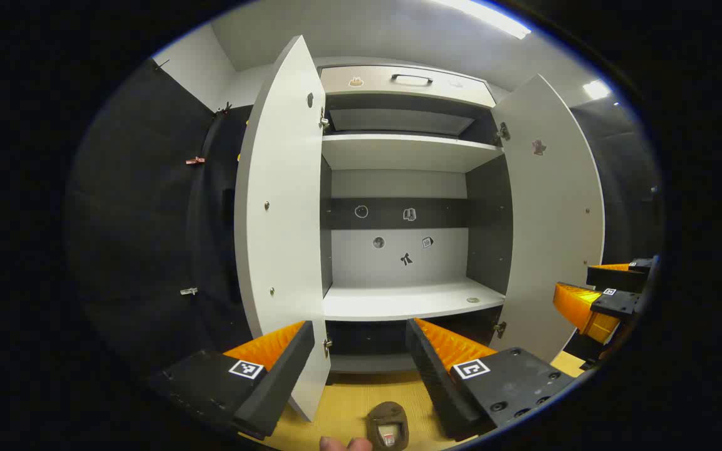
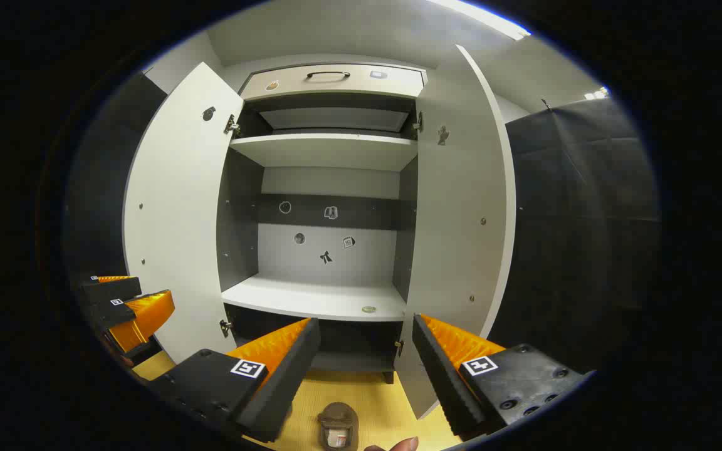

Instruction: Grab one shoe with the right hand and put it into the shoe cabinet, grab the other shoe with the left hand and put it into the shoe cabinet; then close the right door with the right hand and the left door with the left hand.

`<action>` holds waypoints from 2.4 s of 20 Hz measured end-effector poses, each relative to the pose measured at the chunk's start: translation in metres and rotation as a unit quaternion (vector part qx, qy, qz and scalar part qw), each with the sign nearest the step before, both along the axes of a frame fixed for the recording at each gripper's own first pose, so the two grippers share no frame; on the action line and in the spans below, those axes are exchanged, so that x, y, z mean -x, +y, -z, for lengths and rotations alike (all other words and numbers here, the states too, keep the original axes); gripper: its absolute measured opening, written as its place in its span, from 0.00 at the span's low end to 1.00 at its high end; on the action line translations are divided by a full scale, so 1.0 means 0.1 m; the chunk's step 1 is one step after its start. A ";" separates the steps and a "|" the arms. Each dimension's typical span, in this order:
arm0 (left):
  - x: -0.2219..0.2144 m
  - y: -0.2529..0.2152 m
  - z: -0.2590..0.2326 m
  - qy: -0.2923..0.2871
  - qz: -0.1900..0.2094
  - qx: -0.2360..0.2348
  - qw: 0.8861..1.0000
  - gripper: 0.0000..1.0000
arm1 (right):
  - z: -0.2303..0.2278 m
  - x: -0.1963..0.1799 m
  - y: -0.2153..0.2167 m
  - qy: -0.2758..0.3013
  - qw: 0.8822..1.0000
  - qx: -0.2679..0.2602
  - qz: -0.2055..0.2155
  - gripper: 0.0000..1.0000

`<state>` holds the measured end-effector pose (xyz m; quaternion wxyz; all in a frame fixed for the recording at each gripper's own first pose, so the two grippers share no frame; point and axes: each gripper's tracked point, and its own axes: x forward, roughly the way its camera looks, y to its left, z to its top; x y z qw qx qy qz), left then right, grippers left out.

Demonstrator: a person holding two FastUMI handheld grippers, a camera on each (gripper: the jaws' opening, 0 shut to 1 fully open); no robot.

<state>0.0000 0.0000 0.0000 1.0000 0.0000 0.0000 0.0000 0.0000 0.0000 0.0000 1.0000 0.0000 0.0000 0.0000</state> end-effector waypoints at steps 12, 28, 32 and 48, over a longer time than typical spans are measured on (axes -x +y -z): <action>0.00 0.01 0.01 0.001 0.004 -0.008 1.000 0.94 | 0.00 0.02 0.05 -0.004 1.000 -0.004 -0.001 0.98; 0.06 0.17 0.13 -0.010 0.006 -0.008 1.000 0.94 | 1.06 0.06 0.35 0.101 0.994 -0.013 -0.034 0.98; 0.09 0.19 0.41 0.019 0.002 -0.012 1.000 0.94 | 1.91 0.18 0.50 0.197 0.978 -0.037 -0.058 0.98; 0.22 0.39 0.95 0.075 -0.012 -0.027 0.997 0.94 | 4.02 -0.01 0.81 0.379 0.922 -0.059 -0.056 0.99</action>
